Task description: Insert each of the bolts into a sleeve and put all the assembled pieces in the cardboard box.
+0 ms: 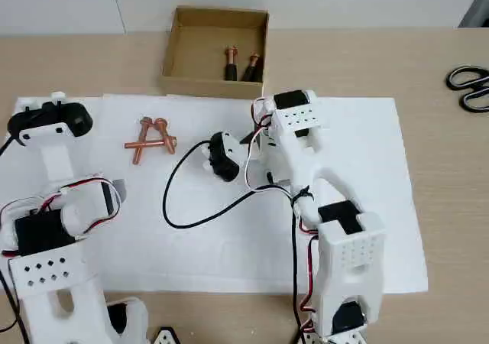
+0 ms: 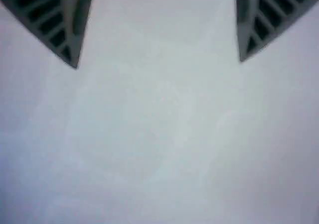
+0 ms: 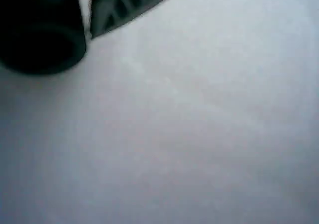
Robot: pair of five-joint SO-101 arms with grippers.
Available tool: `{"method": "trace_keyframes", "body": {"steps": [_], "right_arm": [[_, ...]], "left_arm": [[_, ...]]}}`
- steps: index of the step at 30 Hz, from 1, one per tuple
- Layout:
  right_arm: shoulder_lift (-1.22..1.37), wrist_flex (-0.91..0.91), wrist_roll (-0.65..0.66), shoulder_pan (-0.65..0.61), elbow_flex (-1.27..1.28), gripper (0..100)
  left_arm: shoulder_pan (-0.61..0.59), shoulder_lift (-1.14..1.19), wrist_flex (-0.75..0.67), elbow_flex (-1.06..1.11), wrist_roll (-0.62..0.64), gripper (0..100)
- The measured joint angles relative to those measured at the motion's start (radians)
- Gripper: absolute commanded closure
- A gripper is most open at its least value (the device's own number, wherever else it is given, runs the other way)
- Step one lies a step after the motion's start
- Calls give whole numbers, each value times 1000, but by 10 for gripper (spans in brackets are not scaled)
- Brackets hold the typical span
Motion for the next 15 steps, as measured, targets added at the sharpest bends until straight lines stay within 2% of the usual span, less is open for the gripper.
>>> {"method": "trace_keyframes", "body": {"steps": [8, 12, 15], "right_arm": [[60, -2, 0, 5, -18, 861], [63, -5, -9, 8, -20, 998], [66, -6, -49, 15, -35, 995]], "left_arm": [[0, 0, 0, 0, 0, 804], [0, 0, 0, 0, 0, 804], [0, 0, 0, 0, 0, 804]]}}
